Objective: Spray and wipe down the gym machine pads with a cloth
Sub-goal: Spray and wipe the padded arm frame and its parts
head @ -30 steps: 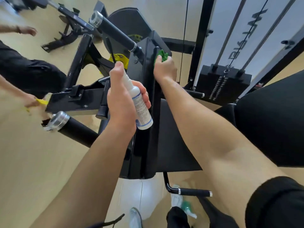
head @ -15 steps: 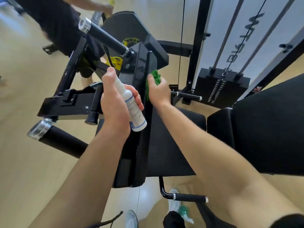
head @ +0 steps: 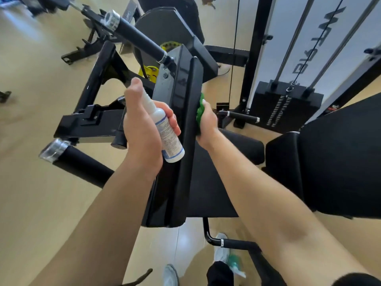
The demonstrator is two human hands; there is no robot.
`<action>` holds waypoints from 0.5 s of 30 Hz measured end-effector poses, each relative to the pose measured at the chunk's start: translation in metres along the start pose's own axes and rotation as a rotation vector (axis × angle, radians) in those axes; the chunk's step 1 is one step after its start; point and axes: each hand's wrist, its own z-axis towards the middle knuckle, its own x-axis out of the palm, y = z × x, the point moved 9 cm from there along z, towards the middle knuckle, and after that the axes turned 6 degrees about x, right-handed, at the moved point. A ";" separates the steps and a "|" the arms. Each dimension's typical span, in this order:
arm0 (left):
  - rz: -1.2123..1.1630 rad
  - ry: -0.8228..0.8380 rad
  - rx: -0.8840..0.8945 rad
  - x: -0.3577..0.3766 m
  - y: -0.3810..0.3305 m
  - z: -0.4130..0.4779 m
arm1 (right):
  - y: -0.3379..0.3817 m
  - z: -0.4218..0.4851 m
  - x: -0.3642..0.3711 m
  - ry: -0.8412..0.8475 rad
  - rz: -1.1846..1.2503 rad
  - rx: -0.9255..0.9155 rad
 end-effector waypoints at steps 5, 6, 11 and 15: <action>-0.044 0.041 -0.030 0.004 0.010 -0.023 | -0.095 -0.085 -0.021 0.069 0.146 0.182; -0.051 0.050 -0.033 0.004 0.011 -0.029 | -0.112 -0.101 -0.025 0.060 0.159 0.217; -0.093 0.170 -0.086 -0.007 0.015 -0.061 | -0.185 -0.159 -0.050 -0.033 0.211 0.303; -0.126 0.308 -0.118 -0.024 0.015 -0.088 | -0.205 -0.178 -0.052 -0.024 0.297 0.232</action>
